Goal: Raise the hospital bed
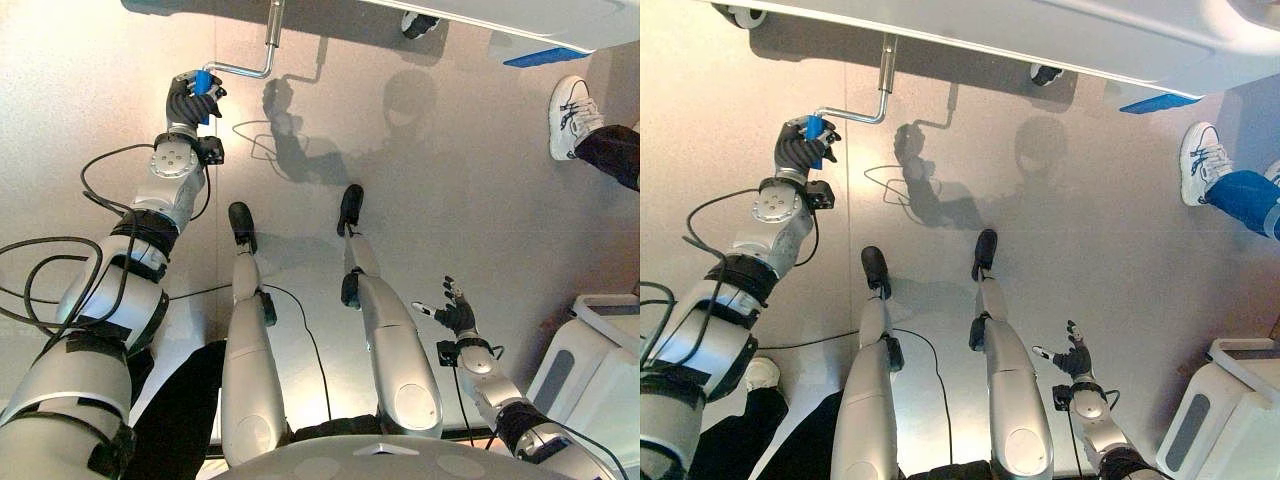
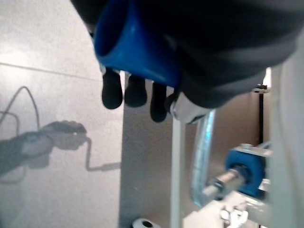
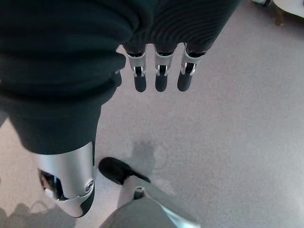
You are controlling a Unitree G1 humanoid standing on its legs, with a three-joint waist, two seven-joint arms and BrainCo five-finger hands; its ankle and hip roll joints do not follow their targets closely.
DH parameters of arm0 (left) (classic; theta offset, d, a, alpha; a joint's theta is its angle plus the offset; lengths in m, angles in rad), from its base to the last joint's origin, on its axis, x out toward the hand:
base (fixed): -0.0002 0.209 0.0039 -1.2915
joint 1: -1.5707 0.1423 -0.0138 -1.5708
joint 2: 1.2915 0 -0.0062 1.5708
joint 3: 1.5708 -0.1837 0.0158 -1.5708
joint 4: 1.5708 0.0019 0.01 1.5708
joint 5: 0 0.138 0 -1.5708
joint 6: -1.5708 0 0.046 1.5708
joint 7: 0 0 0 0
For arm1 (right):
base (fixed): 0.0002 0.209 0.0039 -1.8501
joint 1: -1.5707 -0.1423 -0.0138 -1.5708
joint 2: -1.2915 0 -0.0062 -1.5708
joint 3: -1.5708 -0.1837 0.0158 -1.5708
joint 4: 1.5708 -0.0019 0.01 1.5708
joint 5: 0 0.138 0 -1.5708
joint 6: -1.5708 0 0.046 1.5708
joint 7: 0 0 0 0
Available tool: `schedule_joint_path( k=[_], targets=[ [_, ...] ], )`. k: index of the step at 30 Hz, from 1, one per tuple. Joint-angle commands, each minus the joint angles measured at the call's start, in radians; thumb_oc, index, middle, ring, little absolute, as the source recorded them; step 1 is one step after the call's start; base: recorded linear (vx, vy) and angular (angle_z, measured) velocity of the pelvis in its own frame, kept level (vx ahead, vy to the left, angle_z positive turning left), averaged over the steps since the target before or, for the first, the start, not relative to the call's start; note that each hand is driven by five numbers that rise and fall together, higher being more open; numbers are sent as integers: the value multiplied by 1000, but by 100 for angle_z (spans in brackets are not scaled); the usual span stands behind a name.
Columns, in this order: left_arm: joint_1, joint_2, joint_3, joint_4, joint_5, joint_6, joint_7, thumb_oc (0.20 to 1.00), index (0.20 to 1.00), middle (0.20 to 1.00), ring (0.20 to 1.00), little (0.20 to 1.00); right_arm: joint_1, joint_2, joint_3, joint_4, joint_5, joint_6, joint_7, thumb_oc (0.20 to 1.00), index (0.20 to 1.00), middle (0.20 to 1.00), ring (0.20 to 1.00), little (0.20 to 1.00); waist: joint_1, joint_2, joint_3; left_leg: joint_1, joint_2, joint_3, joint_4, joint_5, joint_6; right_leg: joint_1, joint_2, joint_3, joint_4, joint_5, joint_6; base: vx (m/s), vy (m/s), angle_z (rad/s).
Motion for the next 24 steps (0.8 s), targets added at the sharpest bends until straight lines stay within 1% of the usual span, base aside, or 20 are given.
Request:
schedule_joint_path(
  k=[1, 2, 8, 9, 15, 16, 17, 24],
  targets=[
    [-110, 232, 80, 136, -2, -39, 74, 200, 200, 200, 200, 200, 17, 11, -16, -23, 35, -30, -13, 1000, 1000, 1000, 1000, 1000, 35, -74, -8, 34, -88, 49, 1, -53, 76, 58, -66, 74, 3, 1, 158, 0, 0, 0],
    [-118, 231, 77, 150, 18, -33, 77, 200, 200, 200, 200, 200, 17, 9, -11, -36, 37, -35, -16, 1000, 1000, 1000, 1000, 1000, 29, -77, -8, 23, -86, 50, 1, -52, 75, 44, -65, 77, 3, 3, 158, 0, 0, 0],
    [-130, 215, 81, 181, 35, -20, 84, 200, 200, 200, 200, 200, 32, 0, 5, -85, 28, -42, -25, 1000, 1000, 1000, 1000, 1000, 10, -81, -8, -8, -80, 61, 1, -51, 73, 1, -59, 88, 3, 7, 155, 12, -5, -3],
    [-134, 208, 77, 189, 35, -20, 86, 200, 200, 200, 200, 200, 35, -2, 11, -88, 25, -42, -29, 1000, 1000, 1000, 1000, 1000, 10, -80, -8, 8, -74, 57, 1, -81, 67, 14, -52, 99, 3, -15, 165, 74, -20, -5],
    [-142, 199, 75, 205, 63, -8, 95, 200, 200, 200, 200, 200, 54, -14, 21, -138, 12, -53, -40, 1000, 1000, 1000, 1000, 1000, -9, -87, -8, -18, -64, 73, 1, -78, 64, -29, -42, 117, 3, -8, 160, 4, -41, -8],
    [-143, 194, 77, 207, 65, -7, 96, 200, 200, 200, 200, 200, 55, -16, 19, -146, 10, -54, -42, 1000, 1000, 1000, 1000, 1000, -15, -88, -8, -29, -64, 76, 1, -71, 64, -41, -43, 119, 3, -2, 158, -12, -43, -10],
    [-141, 189, 79, 212, 69, -3, 98, 200, 200, 200, 200, 200, 57, -19, 21, -146, 8, -54, -44, 1000, 1000, 1000, 1000, 1000, -17, -87, -8, -26, -60, 78, 1, -78, 63, -43, -40, 123, 3, -7, 158, -10, -42, -7],
    [-142, 180, 86, 210, 87, -3, 110, 200, 200, 200, 200, 200, 75, -23, 27, -164, 2, -60, -50, 1000, 1000, 1000, 1000, 1000, -41, -94, -8, -40, -46, 99, 1, -78, 60, -80, -22, 147, 3, -1, 150, -3, -48, -9]
  ],
)
